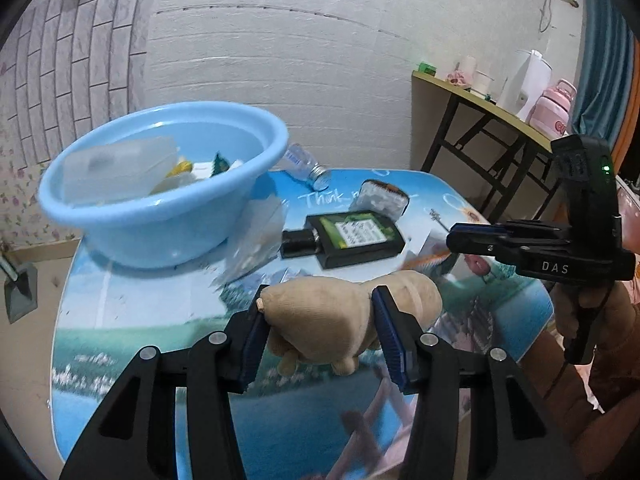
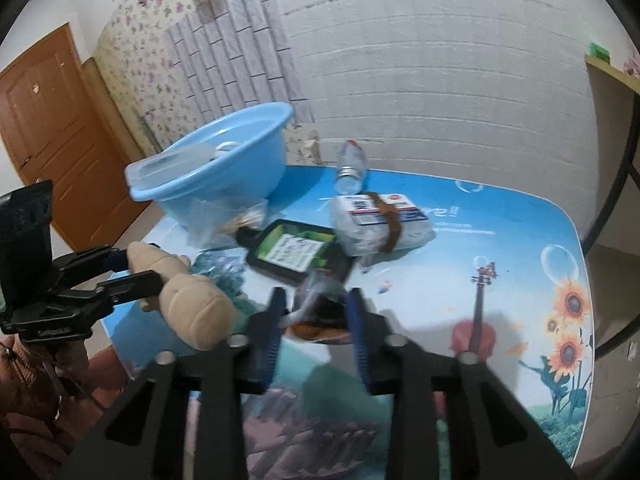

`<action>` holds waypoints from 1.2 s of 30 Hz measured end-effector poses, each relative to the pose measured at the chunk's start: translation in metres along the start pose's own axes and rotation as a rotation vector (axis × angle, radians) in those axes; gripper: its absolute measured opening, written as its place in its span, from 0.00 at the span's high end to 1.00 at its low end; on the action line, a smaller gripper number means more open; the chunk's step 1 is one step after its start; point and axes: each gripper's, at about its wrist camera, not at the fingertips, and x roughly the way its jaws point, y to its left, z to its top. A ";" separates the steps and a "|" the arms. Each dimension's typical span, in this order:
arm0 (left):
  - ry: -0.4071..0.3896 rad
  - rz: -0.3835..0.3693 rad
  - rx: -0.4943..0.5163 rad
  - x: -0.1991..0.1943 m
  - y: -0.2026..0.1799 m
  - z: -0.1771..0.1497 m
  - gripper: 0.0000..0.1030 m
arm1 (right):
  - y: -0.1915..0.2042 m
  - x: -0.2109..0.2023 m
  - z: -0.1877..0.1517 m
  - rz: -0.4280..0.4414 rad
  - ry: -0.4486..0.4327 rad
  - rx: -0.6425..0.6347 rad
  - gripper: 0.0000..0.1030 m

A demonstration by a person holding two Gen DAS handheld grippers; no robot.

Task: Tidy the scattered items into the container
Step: 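Grasp the plush dog with the left tool while the right tool grasps the snack bag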

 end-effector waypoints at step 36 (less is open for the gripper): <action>0.091 0.018 -0.025 0.005 0.008 -0.035 0.07 | 0.029 0.025 -0.034 -0.051 0.168 -0.072 0.30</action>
